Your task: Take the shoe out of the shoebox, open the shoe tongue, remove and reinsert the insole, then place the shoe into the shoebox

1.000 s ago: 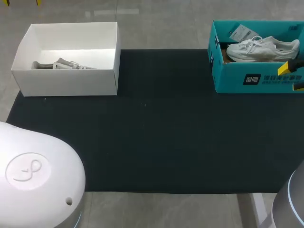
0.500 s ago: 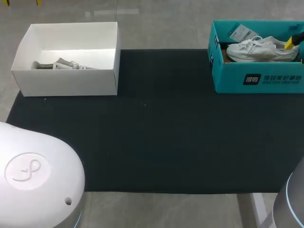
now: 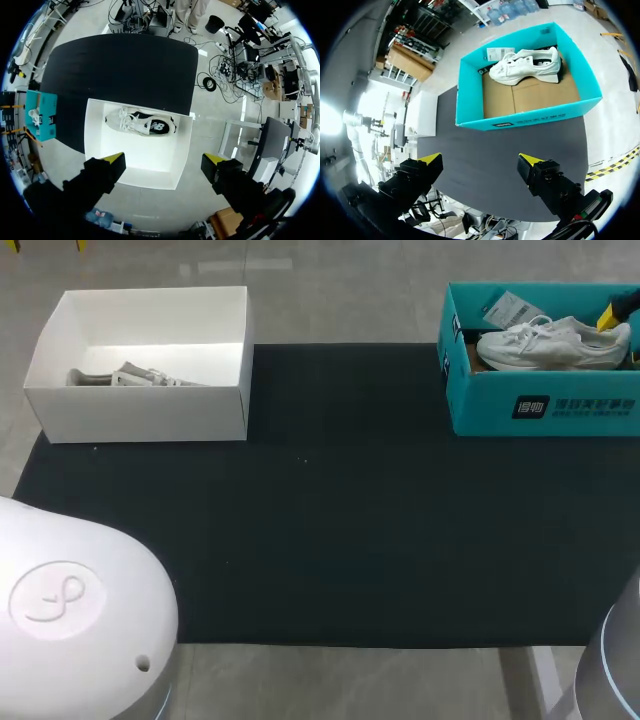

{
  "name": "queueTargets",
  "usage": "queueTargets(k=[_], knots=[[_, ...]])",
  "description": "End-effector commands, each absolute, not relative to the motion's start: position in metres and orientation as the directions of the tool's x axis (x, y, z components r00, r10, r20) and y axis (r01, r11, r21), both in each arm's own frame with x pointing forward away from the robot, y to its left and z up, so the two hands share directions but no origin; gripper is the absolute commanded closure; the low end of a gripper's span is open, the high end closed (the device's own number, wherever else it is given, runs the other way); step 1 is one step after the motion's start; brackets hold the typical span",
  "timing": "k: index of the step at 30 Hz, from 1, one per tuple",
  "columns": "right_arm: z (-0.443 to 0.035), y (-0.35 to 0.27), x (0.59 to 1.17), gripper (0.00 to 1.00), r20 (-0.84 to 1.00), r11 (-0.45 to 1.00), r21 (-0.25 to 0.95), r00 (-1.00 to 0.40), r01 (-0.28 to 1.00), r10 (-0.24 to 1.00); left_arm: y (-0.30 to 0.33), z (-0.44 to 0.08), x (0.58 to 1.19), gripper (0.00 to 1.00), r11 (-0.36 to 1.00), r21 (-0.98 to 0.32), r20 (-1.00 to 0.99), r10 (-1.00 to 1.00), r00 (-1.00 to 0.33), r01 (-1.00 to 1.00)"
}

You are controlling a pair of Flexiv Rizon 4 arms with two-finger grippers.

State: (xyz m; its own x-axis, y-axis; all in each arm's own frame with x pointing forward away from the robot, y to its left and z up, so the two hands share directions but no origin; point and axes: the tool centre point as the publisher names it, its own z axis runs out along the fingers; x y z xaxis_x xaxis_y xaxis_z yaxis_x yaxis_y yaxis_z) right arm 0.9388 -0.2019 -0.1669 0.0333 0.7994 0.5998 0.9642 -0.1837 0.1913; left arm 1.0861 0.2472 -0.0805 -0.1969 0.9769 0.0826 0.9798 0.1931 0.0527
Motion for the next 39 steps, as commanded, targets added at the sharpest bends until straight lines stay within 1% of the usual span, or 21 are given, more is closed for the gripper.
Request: queueTargets(k=[1, 3, 5, 9, 13, 17, 23, 26, 29, 39], knots=[[-0.166, -0.206, 0.955, 0.00, 0.577, -0.177, 0.221, 0.018, 0.959, 0.817, 0.247, -0.080, 1.086, 0.00, 0.192, 0.053, 0.085, 0.977, -0.196, 0.980], [-0.166, -0.211, 0.968, 0.00, 0.541, -0.172, 0.248, 0.011, 0.953, 0.841, 0.247, -0.080, 1.086, 0.00, 0.192, 0.053, 0.085, 0.977, -0.196, 0.980], [-0.171, -0.220, 0.982, 0.00, 0.464, -0.153, 0.277, 0.007, 0.949, 0.886, 0.247, -0.080, 1.086, 0.00, 0.192, 0.053, 0.085, 0.977, -0.196, 0.980], [-0.188, -0.242, 1.009, 0.00, 0.364, -0.165, 0.288, 0.051, 0.944, 0.930, 0.247, -0.080, 1.086, 0.00, 0.192, 0.053, 0.085, 0.977, -0.196, 0.980], [-0.202, -0.259, 1.028, 0.00, 0.323, -0.187, 0.290, 0.088, 0.939, 0.942, 0.247, -0.080, 1.086, 0.00, 0.192, 0.053, 0.085, 0.977, -0.196, 0.980], [-0.206, -0.268, 1.046, 0.00, 0.308, -0.191, 0.299, 0.094, 0.935, 0.947, 0.247, -0.080, 1.086, 0.00, 0.192, 0.053, 0.085, 0.977, -0.196, 0.980], [-0.210, -0.282, 1.070, 0.00, 0.273, -0.232, 0.254, 0.160, 0.939, 0.949, 0.247, -0.080, 1.086, 0.00, 0.192, 0.053, 0.085, 0.977, -0.196, 0.980], [-0.215, -0.290, 1.079, 0.00, 0.176, -0.226, 0.203, 0.192, 0.953, 0.966, 0.247, -0.080, 1.086, 0.00, 0.192, 0.053, 0.085, 0.977, -0.196, 0.980], [-0.219, -0.295, 1.086, 0.00, 0.143, -0.231, 0.184, 0.206, 0.955, 0.968, 0.247, -0.080, 1.086, 0.00, 0.192, 0.053, 0.085, 0.977, -0.196, 0.980], [-0.241, -0.314, 1.116, 0.00, 0.158, -0.282, 0.137, 0.260, 0.950, 0.953, 0.247, -0.080, 1.086, 0.00, 0.192, 0.053, 0.085, 0.977, -0.196, 0.980]])
